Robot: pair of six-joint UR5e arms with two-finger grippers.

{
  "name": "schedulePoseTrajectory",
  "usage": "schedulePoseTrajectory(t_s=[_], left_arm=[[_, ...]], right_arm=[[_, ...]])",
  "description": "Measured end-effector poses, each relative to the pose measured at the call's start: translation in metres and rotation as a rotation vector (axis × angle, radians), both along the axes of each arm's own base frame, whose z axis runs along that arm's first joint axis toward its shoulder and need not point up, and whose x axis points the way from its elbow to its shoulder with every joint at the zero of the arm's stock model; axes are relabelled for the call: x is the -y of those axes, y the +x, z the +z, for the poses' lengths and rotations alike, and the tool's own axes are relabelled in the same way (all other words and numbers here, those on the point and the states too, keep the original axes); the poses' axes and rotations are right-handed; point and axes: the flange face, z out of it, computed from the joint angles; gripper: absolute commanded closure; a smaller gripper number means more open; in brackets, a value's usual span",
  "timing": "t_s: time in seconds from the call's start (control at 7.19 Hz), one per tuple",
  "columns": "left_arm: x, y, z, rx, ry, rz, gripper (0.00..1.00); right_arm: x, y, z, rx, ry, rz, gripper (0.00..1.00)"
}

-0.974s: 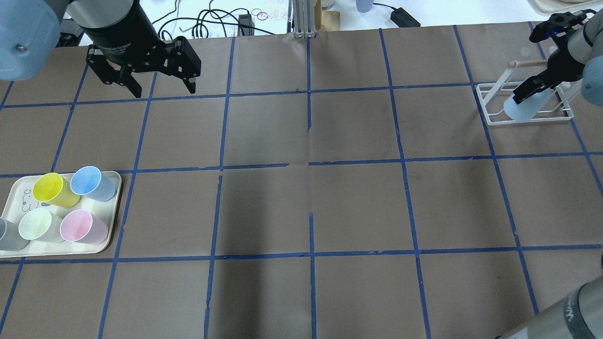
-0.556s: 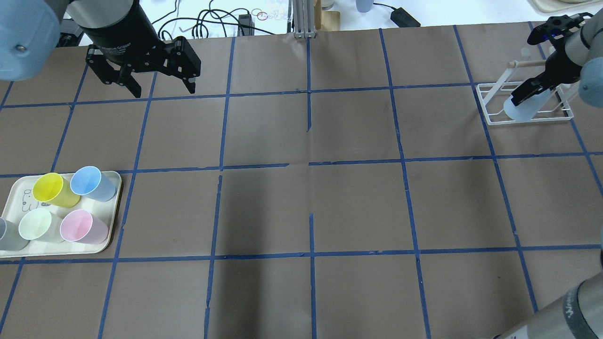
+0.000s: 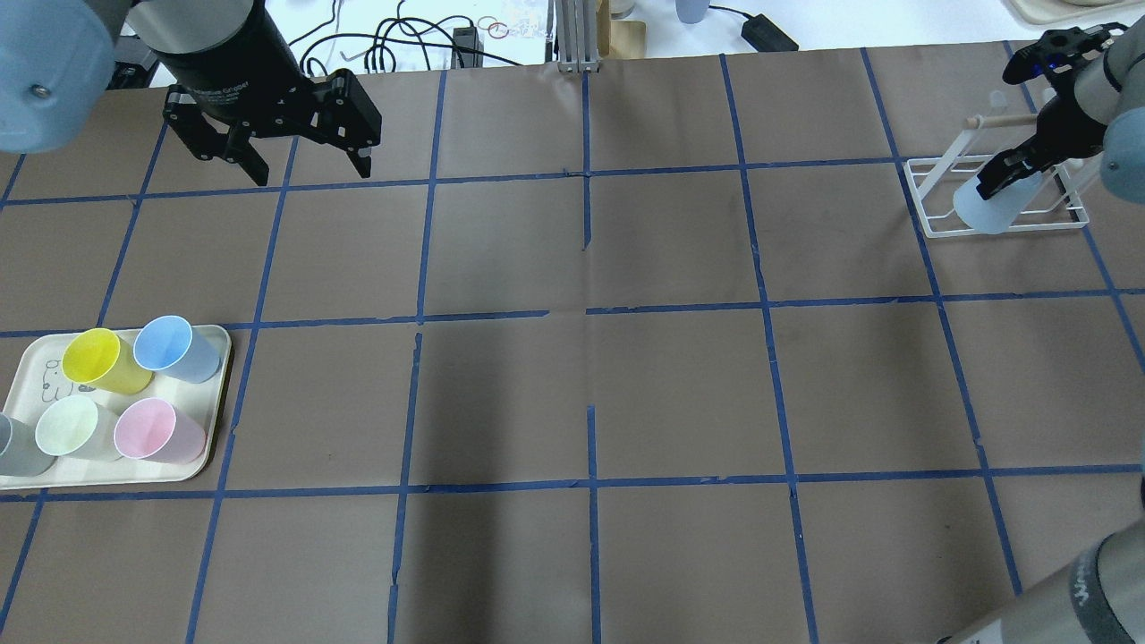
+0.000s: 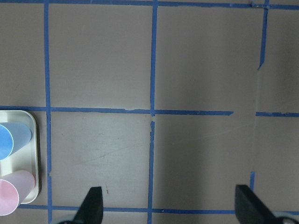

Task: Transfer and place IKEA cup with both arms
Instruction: 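Lower the right gripper and close it on the light blue cup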

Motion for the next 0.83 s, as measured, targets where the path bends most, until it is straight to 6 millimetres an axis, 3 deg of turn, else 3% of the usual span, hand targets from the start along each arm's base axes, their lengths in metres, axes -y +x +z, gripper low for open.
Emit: schedulePoseTrajectory(t_s=[0.14, 0.56, 0.83], left_arm=[[0.0, 0.0, 0.0, 0.0, 0.0, 0.0, 0.0], [0.0, 0.0, 0.0, -0.002, 0.0, 0.0, 0.0], [0.001, 0.0, 0.0, -0.004, -0.001, 0.001, 0.0]], right_arm=[[0.0, 0.0, 0.002, -0.006, -0.001, -0.001, 0.94], [-0.001, -0.001, 0.01, -0.018, -0.009, -0.002, 0.95], [0.002, -0.002, 0.027, -0.03, -0.031, -0.001, 0.95]])
